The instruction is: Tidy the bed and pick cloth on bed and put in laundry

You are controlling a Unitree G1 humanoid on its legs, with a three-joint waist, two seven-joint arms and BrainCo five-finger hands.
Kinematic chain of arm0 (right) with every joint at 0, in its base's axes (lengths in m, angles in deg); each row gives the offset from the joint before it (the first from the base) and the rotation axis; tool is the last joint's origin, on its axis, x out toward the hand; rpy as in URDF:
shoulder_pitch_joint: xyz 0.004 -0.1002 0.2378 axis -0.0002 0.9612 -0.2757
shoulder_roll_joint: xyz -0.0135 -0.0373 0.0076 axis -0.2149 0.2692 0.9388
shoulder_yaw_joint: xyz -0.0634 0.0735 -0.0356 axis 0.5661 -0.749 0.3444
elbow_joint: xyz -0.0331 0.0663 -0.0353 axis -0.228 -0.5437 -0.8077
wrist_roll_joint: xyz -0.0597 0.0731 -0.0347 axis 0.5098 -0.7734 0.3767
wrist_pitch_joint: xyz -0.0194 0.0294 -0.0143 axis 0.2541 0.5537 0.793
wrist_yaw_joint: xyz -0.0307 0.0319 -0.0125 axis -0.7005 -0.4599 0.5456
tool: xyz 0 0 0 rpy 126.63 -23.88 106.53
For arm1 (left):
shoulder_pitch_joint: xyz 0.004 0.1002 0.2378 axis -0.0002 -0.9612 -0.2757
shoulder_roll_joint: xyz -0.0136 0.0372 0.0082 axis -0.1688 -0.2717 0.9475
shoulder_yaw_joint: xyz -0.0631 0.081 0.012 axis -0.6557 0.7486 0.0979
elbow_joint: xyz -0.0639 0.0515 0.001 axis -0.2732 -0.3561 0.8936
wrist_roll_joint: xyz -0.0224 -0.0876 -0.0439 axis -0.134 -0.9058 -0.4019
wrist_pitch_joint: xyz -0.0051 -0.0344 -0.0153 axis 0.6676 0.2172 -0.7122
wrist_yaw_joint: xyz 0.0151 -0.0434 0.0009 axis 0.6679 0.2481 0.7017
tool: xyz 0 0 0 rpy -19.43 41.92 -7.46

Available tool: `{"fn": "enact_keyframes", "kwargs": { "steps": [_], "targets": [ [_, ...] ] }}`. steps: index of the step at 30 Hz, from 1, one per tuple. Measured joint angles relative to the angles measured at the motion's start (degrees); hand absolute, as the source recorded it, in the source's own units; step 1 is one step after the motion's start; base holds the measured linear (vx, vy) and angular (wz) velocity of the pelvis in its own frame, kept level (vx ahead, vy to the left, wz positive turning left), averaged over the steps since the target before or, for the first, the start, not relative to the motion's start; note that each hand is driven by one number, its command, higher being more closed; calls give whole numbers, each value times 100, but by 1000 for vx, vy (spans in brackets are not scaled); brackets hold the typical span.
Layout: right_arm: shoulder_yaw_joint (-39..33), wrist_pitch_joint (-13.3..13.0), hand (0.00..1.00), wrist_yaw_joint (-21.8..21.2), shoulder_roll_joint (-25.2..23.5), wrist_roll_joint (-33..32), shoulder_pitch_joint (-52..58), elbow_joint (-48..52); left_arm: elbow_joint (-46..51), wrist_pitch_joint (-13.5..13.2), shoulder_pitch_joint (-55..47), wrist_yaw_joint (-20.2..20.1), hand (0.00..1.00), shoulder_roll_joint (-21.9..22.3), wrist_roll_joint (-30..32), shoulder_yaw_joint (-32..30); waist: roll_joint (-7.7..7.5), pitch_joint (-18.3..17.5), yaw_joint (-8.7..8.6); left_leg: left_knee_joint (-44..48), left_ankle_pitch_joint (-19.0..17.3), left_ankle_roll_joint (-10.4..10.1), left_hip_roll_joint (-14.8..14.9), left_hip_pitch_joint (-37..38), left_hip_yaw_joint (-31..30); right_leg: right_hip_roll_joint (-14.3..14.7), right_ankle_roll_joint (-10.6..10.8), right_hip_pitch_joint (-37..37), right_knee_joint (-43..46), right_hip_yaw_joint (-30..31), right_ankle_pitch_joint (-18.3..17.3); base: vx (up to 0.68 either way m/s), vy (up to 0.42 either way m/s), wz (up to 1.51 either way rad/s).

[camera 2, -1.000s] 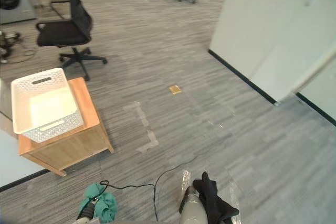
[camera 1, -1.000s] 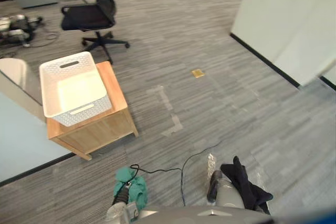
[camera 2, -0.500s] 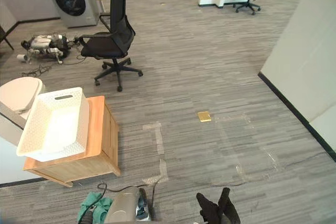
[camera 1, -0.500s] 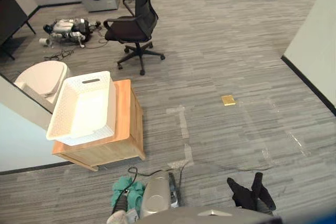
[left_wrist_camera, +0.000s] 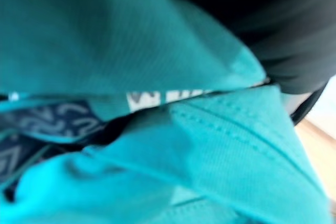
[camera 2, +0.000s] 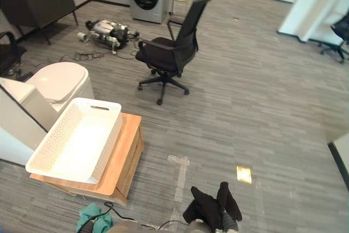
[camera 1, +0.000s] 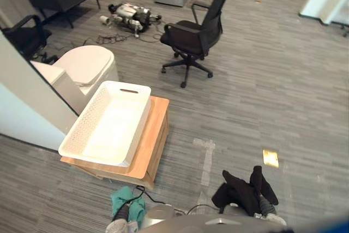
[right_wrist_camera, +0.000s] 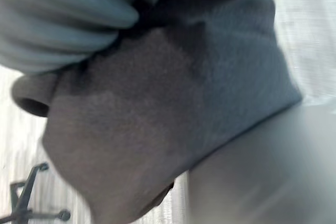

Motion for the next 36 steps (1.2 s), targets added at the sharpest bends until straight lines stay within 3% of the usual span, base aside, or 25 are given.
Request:
{"fn": "enact_keyframes", "kwargs": {
  "steps": [1, 4, 6, 7, 8, 10, 11, 13, 14, 15, 17, 19, 20, 21, 25, 26, 27, 28, 29, 30, 31, 32, 33, 34, 36],
  "targets": [
    [0, 3, 100, -2, -4, -5, 41, -1, 0, -9, 2, 4, 100, 2, -19, 1, 16, 7, -4, 4, -36, -50, 49, 34, -172, 89, 15, -89, -445, 184, 49, 430, -215, 149],
    [69, 10, 100, -105, 18, 2, 201, 60, 7, -153, -5, 84, 100, 110, 53, -23, 151, 90, -3, 282, -401, -364, 350, 236, -928, 441, -14, -253, -1903, 1009, 683, 516, -307, 127],
    [237, 4, 100, -165, -17, 30, 261, 192, 46, -252, -60, 158, 100, 112, 60, -120, 62, 111, 12, 526, -704, -671, 432, 369, -931, 460, -47, -189, -1963, 1267, 815, 593, -432, 122],
    [262, -1, 100, -200, -75, 31, 307, 276, 45, -277, -105, 169, 100, 123, 57, -136, 54, 124, -27, 667, -946, -813, 555, 528, -912, 457, -7, -157, -1478, 1333, 1184, 513, -415, 110],
    [270, -4, 100, -203, 20, 42, 320, 291, 57, -312, -175, 174, 100, 251, 41, -248, 174, 73, -10, 827, -973, -887, 683, 602, -897, 502, -107, -262, -805, 1208, 674, 513, -415, 93],
    [345, -3, 100, -207, 163, 201, 247, 387, 183, -393, -260, 207, 100, 421, 18, -410, 248, 19, 27, 1715, -806, -888, 864, 174, -823, 481, -184, -264, -421, 883, 176, 343, -313, 64],
    [321, -12, 100, -203, 203, 308, 251, 485, 212, -414, -280, 228, 100, 498, -61, -544, 405, 6, 6, 2531, -511, -1107, 1118, -270, -550, 479, -238, -41, -481, 568, -5, 473, -442, 101],
    [326, -22, 100, -197, 189, 396, 292, 550, 248, -449, -367, 225, 100, 554, -141, -651, 434, 18, -95, 3449, -454, -1179, 1663, -818, 259, 411, -312, 528, -772, -25, -104, 428, -379, 142],
    [332, -23, 100, -196, 140, 500, 382, 566, 313, -500, -411, 225, 100, 560, -182, -700, 381, 24, -97, 3575, -458, -1177, 1975, -956, 986, 371, -327, 974, -1113, -495, -97, 325, -275, 148],
    [334, -22, 100, -196, 117, 534, 418, 563, 376, -520, -438, 224, 100, 558, -184, -697, 330, -3, -86, 3476, -460, -1175, 2072, -994, 1391, 327, -330, 1174, -1278, -735, -94, 291, -222, 164],
    [280, -30, 100, -195, 87, 547, 410, 517, 410, -624, -509, 162, 100, 490, -166, -538, 248, -50, -107, 2446, -452, -1172, 2048, -947, 2624, 209, -309, 1680, -1694, -1522, 27, 286, -149, 159],
    [159, -34, 100, -190, 146, 540, 260, 305, 370, -640, -500, 112, 100, 384, -131, -310, 244, -49, -115, 1319, -104, -961, 1753, -876, 3216, 158, -323, 1966, -1815, -2019, 67, 252, -34, 131],
    [-7, -30, 100, -171, 127, 534, 146, 186, 321, -643, -511, 72, 100, 303, -48, -243, 154, -65, -74, 893, 430, -773, 1469, -772, 3116, 34, -309, 2059, -1728, -2188, 71, 271, 6, 117],
    [-58, -45, 100, -135, 127, 538, 91, 181, 241, -640, -534, -25, 100, 209, 27, -216, 48, -107, -76, 403, 676, -772, 1187, -638, 2897, -91, -208, 2132, -1668, -2291, 145, 267, 16, 112],
    [-30, -88, 100, -84, 50, 579, -134, 43, 208, -616, -651, -146, 100, 24, 255, -37, -160, -188, -60, -372, 997, -780, 768, -338, 2387, -415, -179, 2159, -950, -2349, 304, 252, 11, 97],
    [53, -164, 100, -89, 25, 571, -233, 36, 196, -578, -698, -153, 100, -10, 415, -17, -224, -197, -62, -436, 997, -780, 694, -248, 2188, -581, -307, 2067, -363, -2283, 464, 240, -38, 104],
    [105, -230, 100, -97, 6, 550, -243, 32, 160, -507, -732, -153, 100, -35, 548, 7, -228, -195, -103, -452, 996, -774, 736, -176, 1959, -741, -715, 1760, 549, -1976, 980, 248, -51, 111],
    [149, -271, 100, -106, 0, 485, -258, 33, 151, -452, -716, -145, 100, -48, 641, 37, -124, -132, -123, -484, 997, -772, 859, -132, 1824, -750, -675, 1514, 943, -1726, 976, 258, -169, 113],
    [371, -344, 100, -141, 7, 333, -280, 52, 145, -355, -623, -121, 100, -59, 799, 121, -88, -97, -193, -549, 996, -774, 1064, -34, 1578, -385, -284, 1169, 1092, -1120, 225, 164, -150, 91],
    [498, -384, 100, -159, 9, 227, -283, 101, 115, -338, -580, -114, 100, -47, 908, 122, -49, -73, -211, -546, 996, -774, 1168, -39, 1424, -150, -208, 1014, 965, -840, -24, 199, -239, 121],
    [643, -464, 100, -188, 4, 52, -292, 217, -34, -339, -494, -113, 100, -33, 1066, 131, 24, -19, -281, -541, 1000, -779, 1323, -68, 1115, 292, -159, 825, 400, -300, -261, 123, -200, 136],
    [759, -538, 100, -186, -4, -195, -284, 239, -117, -344, -381, -119, 100, -131, 1138, 174, -91, 38, -354, -543, 1061, -885, 1278, -107, 925, 563, -41, 900, -813, 286, -173, 137, -253, 144],
    [757, -567, 100, -182, -34, -312, -256, 238, -110, -351, -354, -123, 100, -217, 1163, 175, -240, 57, -362, -574, 1084, -964, 1107, -114, 891, 576, 43, 1000, -1525, 595, 77, 123, -269, 149],
    [727, -588, 100, -146, -99, -507, -227, 153, -162, -356, -239, -110, 100, -369, 1161, 157, -488, 134, -397, -721, 1031, -1150, 925, -18, 706, 418, -86, 1181, -1952, 843, 332, 163, -244, 116],
    [679, -550, 100, -50, -41, -721, -186, 92, -180, -471, -294, -108, 100, -176, 1167, 149, -275, 155, -303, -739, 1069, -1196, 1064, 24, 894, 510, -90, 1356, -2222, 598, 297, 165, -181, 69]
  ]
}}
